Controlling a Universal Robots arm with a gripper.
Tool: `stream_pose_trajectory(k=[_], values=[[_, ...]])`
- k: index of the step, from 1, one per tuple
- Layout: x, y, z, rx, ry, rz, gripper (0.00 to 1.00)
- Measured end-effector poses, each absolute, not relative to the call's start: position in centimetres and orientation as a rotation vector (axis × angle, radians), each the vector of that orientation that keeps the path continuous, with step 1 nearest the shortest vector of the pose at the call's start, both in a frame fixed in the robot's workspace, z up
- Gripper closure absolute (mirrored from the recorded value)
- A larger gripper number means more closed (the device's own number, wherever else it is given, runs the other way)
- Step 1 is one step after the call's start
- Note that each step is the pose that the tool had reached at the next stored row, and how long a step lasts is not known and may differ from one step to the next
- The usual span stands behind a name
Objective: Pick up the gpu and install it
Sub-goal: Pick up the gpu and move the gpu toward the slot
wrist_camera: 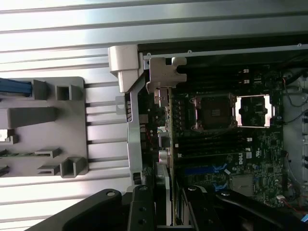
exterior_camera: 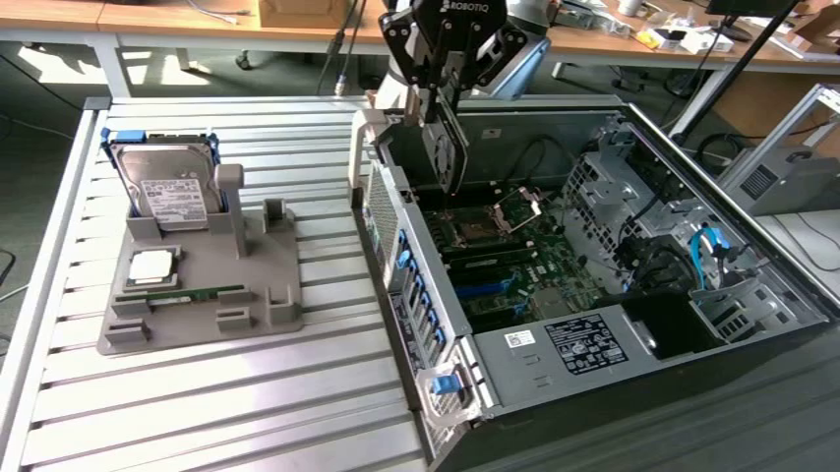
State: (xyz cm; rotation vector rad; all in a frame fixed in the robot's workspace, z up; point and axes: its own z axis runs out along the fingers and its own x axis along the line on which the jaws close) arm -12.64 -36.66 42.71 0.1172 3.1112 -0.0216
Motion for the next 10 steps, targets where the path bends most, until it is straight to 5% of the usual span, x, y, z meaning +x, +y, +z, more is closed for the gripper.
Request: stream_pose_trajectory(k=[10], values=[[-11.74,-36.66,42.68,0.117,3.111,-0.029,0.73]])
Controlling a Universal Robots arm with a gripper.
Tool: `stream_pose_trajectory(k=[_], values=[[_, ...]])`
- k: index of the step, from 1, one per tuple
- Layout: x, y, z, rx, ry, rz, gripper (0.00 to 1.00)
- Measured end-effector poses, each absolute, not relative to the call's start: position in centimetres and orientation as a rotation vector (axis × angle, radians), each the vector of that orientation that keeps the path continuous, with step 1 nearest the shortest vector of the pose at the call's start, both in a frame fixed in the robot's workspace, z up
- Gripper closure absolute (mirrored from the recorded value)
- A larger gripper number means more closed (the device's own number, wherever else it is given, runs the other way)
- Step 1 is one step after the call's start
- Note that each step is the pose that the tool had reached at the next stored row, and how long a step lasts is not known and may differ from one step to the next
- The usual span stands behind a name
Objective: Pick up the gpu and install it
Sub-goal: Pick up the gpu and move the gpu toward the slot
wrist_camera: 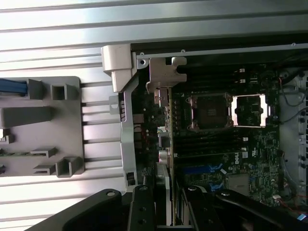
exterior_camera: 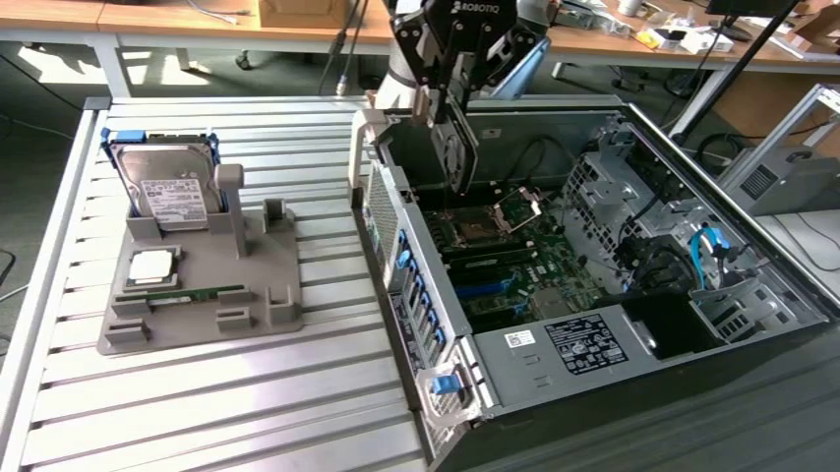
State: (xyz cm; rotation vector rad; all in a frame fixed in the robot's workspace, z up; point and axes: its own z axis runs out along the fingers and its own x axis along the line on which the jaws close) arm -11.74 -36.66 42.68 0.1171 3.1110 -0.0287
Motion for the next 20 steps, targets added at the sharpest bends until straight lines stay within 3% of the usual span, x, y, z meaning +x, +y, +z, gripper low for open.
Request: stream_pose_trajectory(k=[20], values=[[-9.9,-36.7,42.5,0.117,3.11,-0.062,0.73]])
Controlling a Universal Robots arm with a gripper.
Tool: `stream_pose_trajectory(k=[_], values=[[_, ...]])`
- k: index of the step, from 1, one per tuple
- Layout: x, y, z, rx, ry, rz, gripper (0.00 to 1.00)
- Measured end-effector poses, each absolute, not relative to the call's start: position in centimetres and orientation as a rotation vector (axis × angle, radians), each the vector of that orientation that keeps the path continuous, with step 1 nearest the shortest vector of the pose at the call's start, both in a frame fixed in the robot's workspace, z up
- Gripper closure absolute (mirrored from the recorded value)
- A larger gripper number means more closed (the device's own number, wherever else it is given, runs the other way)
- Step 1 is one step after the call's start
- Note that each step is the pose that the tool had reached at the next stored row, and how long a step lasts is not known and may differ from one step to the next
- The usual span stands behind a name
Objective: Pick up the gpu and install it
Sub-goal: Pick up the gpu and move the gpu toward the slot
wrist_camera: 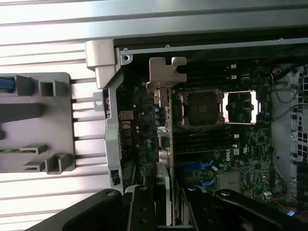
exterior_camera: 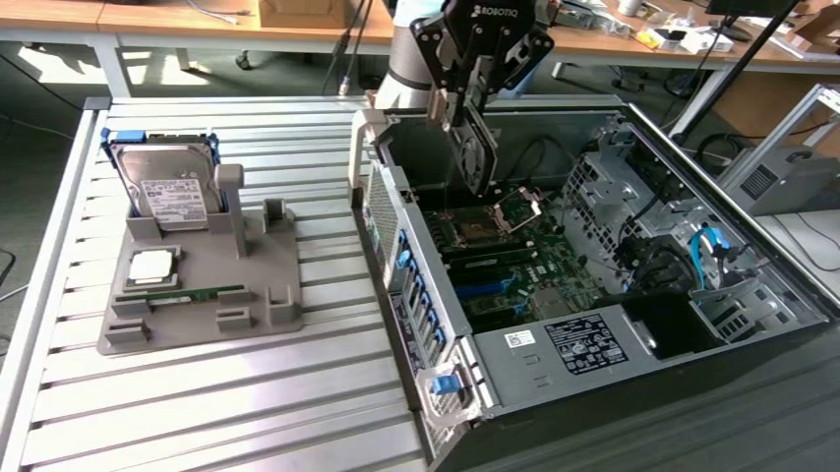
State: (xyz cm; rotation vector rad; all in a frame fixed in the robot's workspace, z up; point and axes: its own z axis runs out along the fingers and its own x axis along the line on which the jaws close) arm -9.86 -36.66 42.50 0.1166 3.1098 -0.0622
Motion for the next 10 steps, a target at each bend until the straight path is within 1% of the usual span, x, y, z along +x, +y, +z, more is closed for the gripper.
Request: stream_pose_trajectory(k=[10], values=[[-9.29,-36.71,42.12,0.116,3.109,-0.08,0.73]])
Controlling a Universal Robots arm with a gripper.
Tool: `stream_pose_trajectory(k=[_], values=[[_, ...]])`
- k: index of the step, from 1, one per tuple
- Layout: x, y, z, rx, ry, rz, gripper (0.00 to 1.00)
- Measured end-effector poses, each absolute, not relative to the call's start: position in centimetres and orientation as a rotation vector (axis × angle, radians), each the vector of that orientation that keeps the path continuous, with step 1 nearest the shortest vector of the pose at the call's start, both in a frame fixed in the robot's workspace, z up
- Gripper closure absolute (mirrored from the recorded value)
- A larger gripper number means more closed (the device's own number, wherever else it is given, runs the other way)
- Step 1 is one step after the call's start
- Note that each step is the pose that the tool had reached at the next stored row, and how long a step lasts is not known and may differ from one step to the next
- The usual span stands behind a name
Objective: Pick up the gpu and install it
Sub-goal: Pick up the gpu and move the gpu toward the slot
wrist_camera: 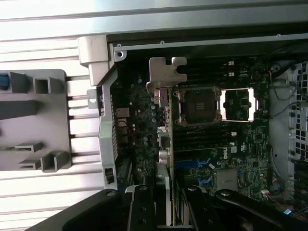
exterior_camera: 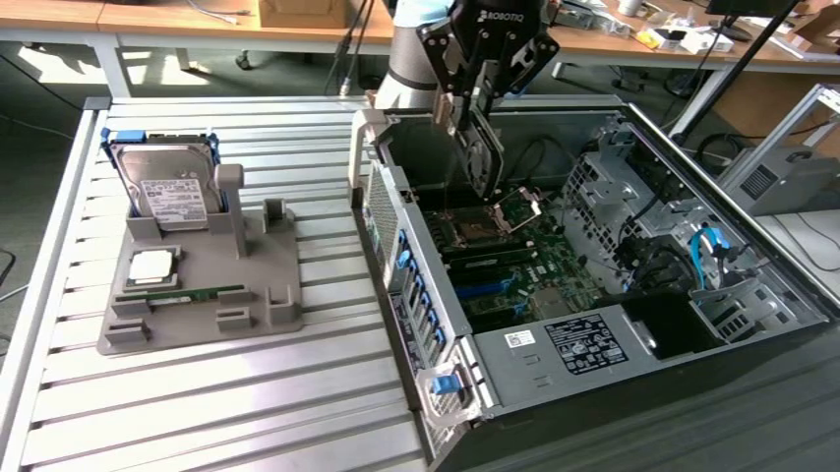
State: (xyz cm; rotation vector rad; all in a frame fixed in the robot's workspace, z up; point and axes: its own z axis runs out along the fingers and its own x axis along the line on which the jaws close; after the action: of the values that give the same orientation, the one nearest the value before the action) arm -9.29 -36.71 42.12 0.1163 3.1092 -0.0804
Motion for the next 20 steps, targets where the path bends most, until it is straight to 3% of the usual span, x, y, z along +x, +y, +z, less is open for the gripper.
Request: stream_pose_trajectory(k=[20], values=[[-8.2,-36.8,41.5,0.116,3.109,-0.082,0.73]])
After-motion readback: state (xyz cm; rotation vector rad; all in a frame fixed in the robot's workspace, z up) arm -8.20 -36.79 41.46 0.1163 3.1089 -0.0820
